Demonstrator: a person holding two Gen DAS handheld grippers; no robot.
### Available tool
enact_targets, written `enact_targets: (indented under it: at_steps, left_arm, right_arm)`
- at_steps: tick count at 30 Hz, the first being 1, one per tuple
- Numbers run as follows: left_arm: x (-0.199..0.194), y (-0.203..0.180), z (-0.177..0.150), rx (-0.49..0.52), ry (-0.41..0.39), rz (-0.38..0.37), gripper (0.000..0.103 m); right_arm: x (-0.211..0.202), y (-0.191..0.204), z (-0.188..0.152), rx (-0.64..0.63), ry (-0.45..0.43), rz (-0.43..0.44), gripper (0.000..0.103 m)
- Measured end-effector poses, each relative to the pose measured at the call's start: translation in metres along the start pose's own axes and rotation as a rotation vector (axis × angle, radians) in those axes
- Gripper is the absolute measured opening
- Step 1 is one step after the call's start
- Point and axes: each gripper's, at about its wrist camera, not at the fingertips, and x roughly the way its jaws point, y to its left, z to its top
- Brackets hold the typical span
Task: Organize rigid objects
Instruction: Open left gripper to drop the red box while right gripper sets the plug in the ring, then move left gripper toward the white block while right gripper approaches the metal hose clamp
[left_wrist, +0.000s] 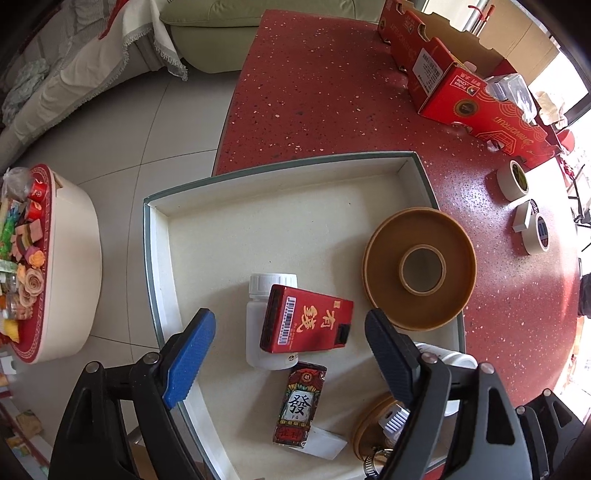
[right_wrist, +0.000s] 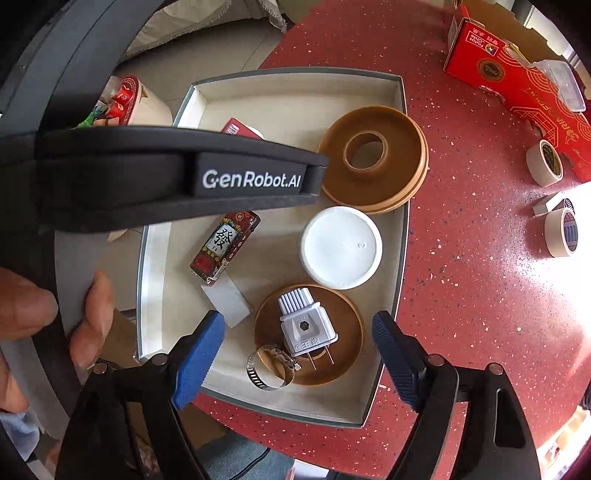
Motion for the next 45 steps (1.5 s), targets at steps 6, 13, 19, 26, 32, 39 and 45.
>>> enact_targets:
  at_steps: [6,13,19,26,32,39,45]
  left_arm:
    - [-0.016,0.022,-0.003,-0.088,-0.040,-0.007,0.103]
    - [-0.033,0.019,-0.023,-0.076,-0.020,-0.014,0.103]
    - [-0.049,-0.028,-0.039,0.007,-0.002,-0.089,0.103]
    - [-0.057,-0.102,-0.014,0.072,-0.009,-0.175,0.103]
    - [-0.040,-0.162,0.024,0.062,-0.008,-0.127,0.103]
    - [0.009,-0.220,0.077,0.028,0.012,-0.060,0.103]
    - [0.047,-0.261,0.102,0.073,0.024,-0.058,0.103]
  right_arm:
    - [-0.014,-0.006,-0.005,-0.024,0.009,-0.012,0.090]
    - [-0.033,-0.037,-0.035,0.044,0.010,-0.024,0.103]
    - [-0.039,-0.080,-0.068,0.188,0.058,-0.079,0.103]
    - [-0.049,-0.148,-0.102,0.429,0.064,-0.087,0.103]
    - [-0.052,-0.202,-0.111,0.510,0.065,-0.090,0.103]
    - [-0.059,-0.264,-0.106,0.526,0.043,-0.096,0.103]
    - [-0.067,-0.315,-0.087,0.498,0.010,-0.098,0.103]
